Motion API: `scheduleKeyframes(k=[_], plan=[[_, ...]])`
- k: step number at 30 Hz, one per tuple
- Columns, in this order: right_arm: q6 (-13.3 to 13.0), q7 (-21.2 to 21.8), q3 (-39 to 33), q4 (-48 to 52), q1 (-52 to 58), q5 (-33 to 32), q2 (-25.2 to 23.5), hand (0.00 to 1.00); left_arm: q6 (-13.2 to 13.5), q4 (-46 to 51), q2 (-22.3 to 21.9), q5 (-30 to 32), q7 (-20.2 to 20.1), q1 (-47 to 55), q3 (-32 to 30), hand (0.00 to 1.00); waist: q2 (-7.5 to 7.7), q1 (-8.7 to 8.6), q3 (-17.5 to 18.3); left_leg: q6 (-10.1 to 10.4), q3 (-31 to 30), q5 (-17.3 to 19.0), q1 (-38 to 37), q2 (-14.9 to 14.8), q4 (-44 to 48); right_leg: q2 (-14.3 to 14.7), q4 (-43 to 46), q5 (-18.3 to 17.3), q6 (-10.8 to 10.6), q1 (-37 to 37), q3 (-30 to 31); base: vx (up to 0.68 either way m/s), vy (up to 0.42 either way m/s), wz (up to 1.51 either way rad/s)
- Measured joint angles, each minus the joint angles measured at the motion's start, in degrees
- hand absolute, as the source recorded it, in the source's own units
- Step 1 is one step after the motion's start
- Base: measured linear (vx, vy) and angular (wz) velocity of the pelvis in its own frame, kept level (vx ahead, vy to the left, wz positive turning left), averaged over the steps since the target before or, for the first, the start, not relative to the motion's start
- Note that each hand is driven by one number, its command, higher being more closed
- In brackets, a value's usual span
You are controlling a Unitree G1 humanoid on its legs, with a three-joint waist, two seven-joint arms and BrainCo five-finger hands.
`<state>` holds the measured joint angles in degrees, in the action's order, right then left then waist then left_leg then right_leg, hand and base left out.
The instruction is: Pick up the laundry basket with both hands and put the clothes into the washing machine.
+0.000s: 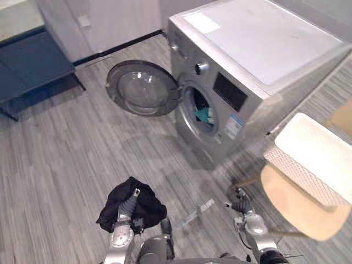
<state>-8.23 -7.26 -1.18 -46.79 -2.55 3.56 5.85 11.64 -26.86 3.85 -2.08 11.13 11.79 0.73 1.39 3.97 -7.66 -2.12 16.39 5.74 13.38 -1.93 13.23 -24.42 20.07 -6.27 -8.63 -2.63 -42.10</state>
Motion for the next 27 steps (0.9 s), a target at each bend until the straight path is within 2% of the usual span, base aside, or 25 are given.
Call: scheduleKeyframes(k=[1,2,3,4,5,6,8,10,11,12,14,15,16,17,18,19,20,22,24,26,27], plan=[[0.1,0.1,0.1,0.3,0.1,0.0,0.0,0.00,-0.1,-0.1,-0.2,0.0,0.0,0.7,0.3,1.00,-0.17,-0.35,-0.1,-0.8,-1.3,2.2,-0.3,1.1,2.1,-3.6,9.6,0.6,5.1,2.9,3.3,0.10,0.171,0.35],[0.0,0.1,0.3,0.5,0.5,0.0,0.1,0.00,-0.1,-0.2,-0.2,0.0,0.0,0.7,0.6,1.00,-0.35,-0.77,-0.2,-1.3,-2.3,3.2,-0.6,1.6,2.8,-4.8,14.4,1.4,8.5,4.9,6.4,0.18,0.214,0.77],[0.1,0.1,1.1,0.3,1.4,0.0,0.0,0.00,-0.1,-0.3,0.5,0.1,0.0,0.3,1.0,1.00,-0.50,-1.87,-0.9,-2.1,-4.8,4.5,-1.4,2.2,3.4,-2.7,22.4,-1.8,8.2,9.9,16.5,0.22,0.184,0.94],[0.1,0.2,1.8,0.4,2.1,0.0,-0.2,0.00,-0.1,-0.3,0.6,0.4,0.0,0.0,1.0,1.00,-0.64,-2.67,-1.4,-2.7,-7.0,4.6,-2.5,2.6,3.0,1.2,25.6,-5.5,6.7,13.1,21.8,0.24,0.144,0.99],[0.1,0.3,2.0,0.4,2.2,0.0,-0.3,0.00,-0.1,-0.3,0.8,0.4,0.1,-0.1,1.0,1.00,-0.24,-3.26,-1.8,-2.9,-8.1,4.7,-3.5,3.0,2.5,3.1,26.6,-7.1,6.5,14.4,23.6,0.31,0.127,0.89],[0.1,0.3,2.2,0.5,2.6,0.0,-0.4,0.00,-0.1,-0.3,1.1,0.4,0.1,-0.1,1.0,1.00,-0.70,-3.76,-2.5,-3.2,-9.4,4.9,-5.7,3.9,1.0,6.4,26.3,-9.0,6.5,17.8,25.3,0.34,0.106,0.76],[0.1,0.2,2.3,0.9,2.6,0.0,-0.2,0.00,-0.1,-0.3,1.1,0.4,0.1,-0.6,1.5,1.00,-0.78,-4.22,-2.6,-3.1,-11.4,5.1,-8.0,5.3,-0.5,8.9,22.4,-9.6,6.1,22.0,25.0,0.32,0.065,0.78],[-0.1,0.1,2.7,2.2,2.3,-0.1,0.2,0.00,0.0,-0.5,1.0,0.4,0.1,-2.5,1.8,1.00,-1.23,-5.04,-3.1,-2.3,-15.5,5.7,-10.3,6.1,-1.3,12.2,10.4,-7.4,5.2,25.8,24.8,0.34,-0.023,1.00],[-0.1,0.1,3.0,2.6,2.4,0.0,0.4,0.00,0.0,-0.5,0.9,0.4,0.1,-3.0,2.1,1.00,-1.56,-5.02,-3.3,-1.9,-16.6,5.9,-10.9,6.2,-1.3,13.0,6.5,-5.7,5.2,26.0,24.9,0.40,-0.083,1.02],[-0.2,0.1,3.1,3.0,2.4,0.0,0.3,0.00,0.0,-0.6,0.9,0.5,0.1,-3.7,2.4,1.00,-1.77,-5.16,-3.6,-0.6,-18.3,6.8,-12.1,6.3,-1.5,13.8,1.3,-2.0,5.9,26.5,25.4,0.43,-0.129,1.05],[-0.2,0.3,3.4,3.3,2.7,0.2,0.3,0.00,0.1,-0.7,1.0,0.5,0.1,-3.7,3.5,1.00,-1.69,-6.04,-3.5,2.5,-19.4,8.6,-13.9,6.0,-0.8,14.1,1.8,4.2,9.0,25.3,26.0,0.46,-0.188,1.16],[-0.1,0.7,3.5,3.3,2.6,0.3,0.7,0.00,0.1,-0.9,0.7,0.6,0.1,-3.5,3.7,1.00,-2.25,-6.13,-3.8,3.3,-19.2,9.1,-13.1,5.1,3.2,14.4,3.7,2.9,9.9,24.7,24.8,0.46,-0.228,0.73],[-0.2,1.1,4.0,3.4,1.5,0.4,0.9,0.00,0.1,-0.8,0.5,0.6,0.1,-3.1,3.7,1.00,-2.59,-5.89,-3.9,4.0,-16.9,9.1,-9.4,3.4,12.7,15.3,3.4,1.2,10.6,22.9,24.5,0.56,-0.285,0.29],[-0.2,1.2,4.5,3.7,0.9,0.5,0.9,0.00,0.0,-0.8,0.2,0.5,0.1,-2.5,3.5,1.00,-3.00,-5.60,-4.1,5.6,-14.4,8.2,-6.2,1.4,21.1,16.8,2.5,0.5,11.2,21.1,24.4,0.45,-0.231,-0.20],[-0.2,1.2,4.8,4.4,0.8,0.5,0.8,0.00,0.0,-0.8,-0.1,0.5,0.1,-2.0,3.5,1.00,-3.44,-5.02,-4.4,8.2,-12.2,5.8,-3.6,-1.2,29.4,18.5,1.5,0.0,11.9,19.1,24.6,0.56,-0.226,-0.75],[-0.4,1.1,5.7,5.2,0.9,0.4,0.7,0.00,0.0,-1.0,-0.4,0.5,0.0,-1.4,3.7,1.00,-3.73,-3.46,-4.6,7.6,-9.7,6.5,0.4,-5.9,40.6,21.4,-0.3,-1.1,13.6,15.0,26.0,0.46,-0.150,-0.86],[-0.4,1.1,5.7,5.3,0.9,0.4,0.6,0.00,0.0,-1.0,-0.5,0.5,-0.4,-1.7,4.0,1.00,-3.34,-3.05,-4.9,6.7,-9.2,7.0,1.5,-7.0,42.7,21.8,-1.2,-1.5,13.7,13.4,26.7,0.45,-0.124,-0.75],[-0.4,1.0,5.1,5.7,1.1,0.4,0.5,0.00,0.0,-1.1,-0.9,0.5,-1.2,-2.4,5.0,1.00,-2.37,-3.21,-5.4,5.7,-9.1,7.6,4.6,-7.4,40.5,21.9,-4.6,-1.6,13.6,9.5,28.3,0.38,-0.055,-0.41],[-0.4,0.9,4.8,5.6,1.4,0.4,0.8,0.00,0.0,-1.4,-1.0,0.6,-1.2,-3.4,6.0,1.00,-2.18,-3.16,-5.6,5.6,-10.3,7.7,6.0,-6.6,32.8,21.8,-6.3,-1.5,13.4,7.7,30.6,0.40,0.041,-0.61],[-0.3,0.9,3.8,5.4,1.4,0.4,0.4,0.00,0.0,-2.6,-1.4,0.6,-1.2,-4.6,6.0,1.00,-1.95,-3.18,-6.0,5.7,-13.6,7.6,6.0,-4.3,22.2,21.4,-6.4,-1.5,13.4,6.9,33.2,0.23,0.129,-0.70],[-0.4,0.7,3.1,5.3,1.3,0.4,-0.1,0.00,0.0,-2.9,-1.4,0.6,-1.3,-5.5,6.3,1.00,-1.84,-3.14,-6.2,7.3,-18.9,6.2,5.7,-2.3,12.5,21.1,-6.4,-1.5,13.0,6.7,35.5,0.26,0.227,-0.93]])
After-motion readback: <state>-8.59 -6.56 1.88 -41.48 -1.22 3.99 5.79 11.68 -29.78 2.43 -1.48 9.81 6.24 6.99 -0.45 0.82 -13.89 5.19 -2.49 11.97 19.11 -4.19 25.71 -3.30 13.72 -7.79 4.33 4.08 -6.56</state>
